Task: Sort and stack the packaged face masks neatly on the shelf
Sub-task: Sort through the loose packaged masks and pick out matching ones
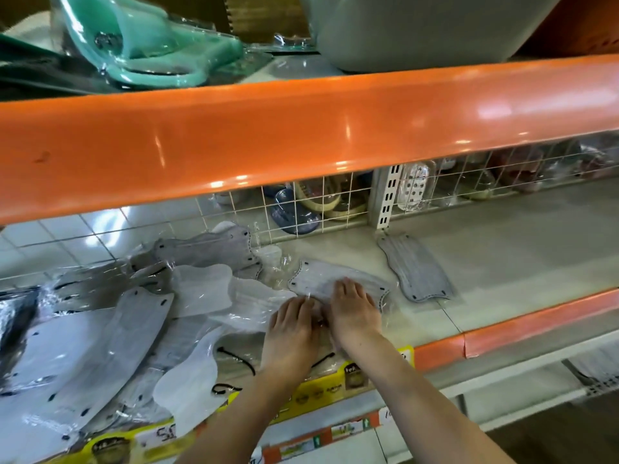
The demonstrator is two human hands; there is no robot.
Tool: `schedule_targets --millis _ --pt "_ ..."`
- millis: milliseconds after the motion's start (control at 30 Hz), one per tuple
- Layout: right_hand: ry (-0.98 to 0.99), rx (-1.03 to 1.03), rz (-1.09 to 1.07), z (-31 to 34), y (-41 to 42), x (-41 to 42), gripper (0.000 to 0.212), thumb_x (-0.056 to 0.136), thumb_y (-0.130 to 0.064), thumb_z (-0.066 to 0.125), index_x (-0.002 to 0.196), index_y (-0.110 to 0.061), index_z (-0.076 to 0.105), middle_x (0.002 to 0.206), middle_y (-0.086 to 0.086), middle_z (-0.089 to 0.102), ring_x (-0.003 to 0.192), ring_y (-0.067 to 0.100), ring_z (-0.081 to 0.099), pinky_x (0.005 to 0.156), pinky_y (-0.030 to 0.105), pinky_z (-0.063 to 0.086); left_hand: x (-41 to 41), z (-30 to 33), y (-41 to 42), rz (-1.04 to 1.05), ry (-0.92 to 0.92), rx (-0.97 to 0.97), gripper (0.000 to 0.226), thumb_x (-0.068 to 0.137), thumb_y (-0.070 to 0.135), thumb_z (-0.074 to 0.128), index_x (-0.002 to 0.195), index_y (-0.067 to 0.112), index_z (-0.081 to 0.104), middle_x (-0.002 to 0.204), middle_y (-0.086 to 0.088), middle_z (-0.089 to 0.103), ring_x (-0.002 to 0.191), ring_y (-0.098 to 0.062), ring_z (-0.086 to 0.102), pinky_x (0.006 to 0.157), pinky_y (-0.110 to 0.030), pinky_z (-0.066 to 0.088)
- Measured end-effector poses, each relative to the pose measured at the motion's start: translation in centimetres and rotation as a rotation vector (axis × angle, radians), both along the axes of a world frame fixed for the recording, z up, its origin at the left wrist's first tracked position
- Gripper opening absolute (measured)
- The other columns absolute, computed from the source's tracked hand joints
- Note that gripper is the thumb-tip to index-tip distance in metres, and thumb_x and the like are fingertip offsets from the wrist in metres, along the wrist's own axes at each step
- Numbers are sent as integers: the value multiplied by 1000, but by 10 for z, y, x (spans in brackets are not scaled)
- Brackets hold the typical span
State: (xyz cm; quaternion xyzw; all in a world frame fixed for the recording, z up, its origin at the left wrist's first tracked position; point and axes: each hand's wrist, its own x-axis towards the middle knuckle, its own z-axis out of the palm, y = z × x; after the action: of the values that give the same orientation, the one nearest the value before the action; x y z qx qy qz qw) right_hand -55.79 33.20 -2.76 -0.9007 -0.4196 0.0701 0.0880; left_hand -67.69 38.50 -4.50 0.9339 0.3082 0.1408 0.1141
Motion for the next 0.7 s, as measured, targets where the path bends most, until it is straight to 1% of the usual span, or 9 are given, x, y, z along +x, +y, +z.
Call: schedule_targets --millis 33,100,233,367,500,600,633,700 --pt "-23 -10 8 2 0 1 50 98 -17 44 144 -7 27 150 9 29 139 24 25 110 33 25 0 0 0 -1 -6 -3 39 81 32 41 102 13 67 104 -3 67 98 -24 65 76 -35 54" --pt "-70 -38 24 6 -1 1 43 99 -16 40 140 -8 34 142 9 38 134 25 32 105 34 30 -1 -1 -1 -10 -30 -6 36 82 32 41 98 15 68 102 -2 67 98 -23 64 76 -35 53" --pt "-132 -87 94 9 -5 -3 40 95 -9 47 134 -6 39 136 11 43 130 27 38 101 35 34 -1 -3 -2 -13 -53 32 34 84 32 41 96 16 68 102 0 67 99 -22 64 78 -33 53" --pt "-150 -13 94 18 -8 2 35 95 -7 45 130 -9 42 131 9 51 125 26 46 96 35 40 0 -4 -3 -2 -70 46 38 85 33 41 99 13 70 103 -1 69 98 -21 65 78 -32 54" --pt "-96 103 50 29 -18 10 39 93 -5 47 130 -14 38 126 5 52 117 25 52 91 36 44 1 -7 1 8 -93 49 36 84 32 43 101 13 67 101 -2 68 95 -22 65 77 -33 53" --pt "-73 202 36 39 -26 16 44 92 -6 45 134 -19 36 126 4 48 111 27 55 82 36 45 1 -10 3 22 -123 -38 41 87 38 38 107 13 64 107 -4 66 102 -25 61 84 -35 49" --pt "-20 253 20 44 -28 18 46 92 -7 45 136 -20 36 127 4 48 109 29 56 80 36 45 2 -9 4 30 -140 -92 42 89 40 38 111 12 61 111 -5 64 106 -27 58 88 -35 45" --pt "141 362 31 53 -28 22 45 93 -11 45 137 -21 40 130 5 51 109 31 57 82 35 45 3 -1 6 77 -186 -248 37 96 36 45 122 12 55 118 -7 60 112 -27 53 92 -34 40"
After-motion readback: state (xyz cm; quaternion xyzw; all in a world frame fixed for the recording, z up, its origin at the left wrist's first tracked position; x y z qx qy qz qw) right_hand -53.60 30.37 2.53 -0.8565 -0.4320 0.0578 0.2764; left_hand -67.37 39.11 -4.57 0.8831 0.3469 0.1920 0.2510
